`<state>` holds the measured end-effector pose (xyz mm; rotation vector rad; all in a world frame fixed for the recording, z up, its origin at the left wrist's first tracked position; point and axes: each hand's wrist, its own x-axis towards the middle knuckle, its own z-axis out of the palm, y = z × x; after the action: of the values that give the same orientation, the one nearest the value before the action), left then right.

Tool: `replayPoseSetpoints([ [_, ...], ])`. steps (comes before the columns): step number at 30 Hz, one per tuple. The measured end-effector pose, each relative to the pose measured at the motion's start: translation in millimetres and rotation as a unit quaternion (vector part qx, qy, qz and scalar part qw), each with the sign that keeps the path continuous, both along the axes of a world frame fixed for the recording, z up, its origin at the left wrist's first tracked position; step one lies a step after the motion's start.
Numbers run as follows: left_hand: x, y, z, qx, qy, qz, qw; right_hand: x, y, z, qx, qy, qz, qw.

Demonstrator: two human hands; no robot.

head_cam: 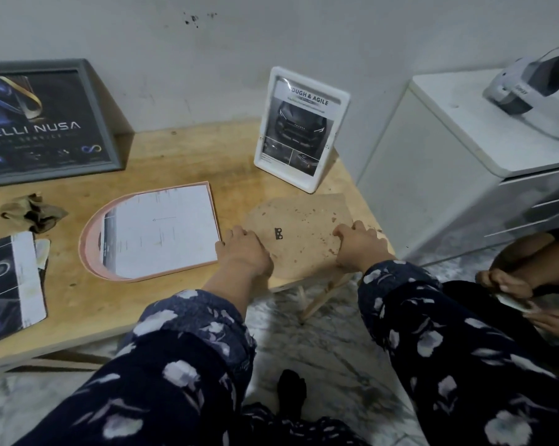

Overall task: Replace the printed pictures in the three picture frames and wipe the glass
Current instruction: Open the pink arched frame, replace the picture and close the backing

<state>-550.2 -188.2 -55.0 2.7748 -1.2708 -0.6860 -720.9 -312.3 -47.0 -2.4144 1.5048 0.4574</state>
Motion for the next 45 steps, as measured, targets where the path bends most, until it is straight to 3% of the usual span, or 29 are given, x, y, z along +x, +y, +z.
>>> replayPoseSetpoints([
  [4, 19, 21, 9, -0.085, -0.034, 0.017, 0.996, 24, 14, 6, -0.075, 0.071, 0.018, 0.994],
  [7, 44, 43, 10, -0.087, -0.053, 0.051, 0.994, 50, 35, 7, -0.104, 0.014, 0.046, 0.993],
  [16, 125, 119, 12, -0.044, -0.059, 0.222, 0.972, 156, 101, 8, -0.034, -0.129, 0.193, 0.972],
  [20, 145, 145, 9, -0.022, -0.04, 0.295, 0.955, 180, 124, 2, -0.02, -0.113, 0.221, 0.968],
  [25, 156, 156, 3, -0.025, -0.011, 0.285, 0.958, 188, 140, -9, 0.0, -0.076, 0.207, 0.975],
  [28, 158, 158, 1, -0.078, 0.032, 0.339, 0.937, 190, 142, -10, -0.004, -0.087, 0.187, 0.978],
  [32, 160, 158, 5, -0.199, 0.017, 0.356, 0.913, 196, 143, -11, -0.004, -0.091, 0.17, 0.981],
  [36, 160, 154, 13, -0.319, 0.12, 0.314, 0.886, 198, 146, -11, -0.003, -0.091, 0.153, 0.984],
  [38, 160, 153, 20, -0.346, 0.136, 0.311, 0.875, 201, 146, -6, 0.022, -0.101, 0.125, 0.987],
  [41, 168, 154, 32, -0.39, 0.174, 0.356, 0.831, 208, 139, 5, 0.098, -0.165, 0.067, 0.979],
  [45, 189, 169, 37, -0.425, 0.197, 0.419, 0.777, 233, 137, 22, 0.172, -0.256, 0.092, 0.947],
])
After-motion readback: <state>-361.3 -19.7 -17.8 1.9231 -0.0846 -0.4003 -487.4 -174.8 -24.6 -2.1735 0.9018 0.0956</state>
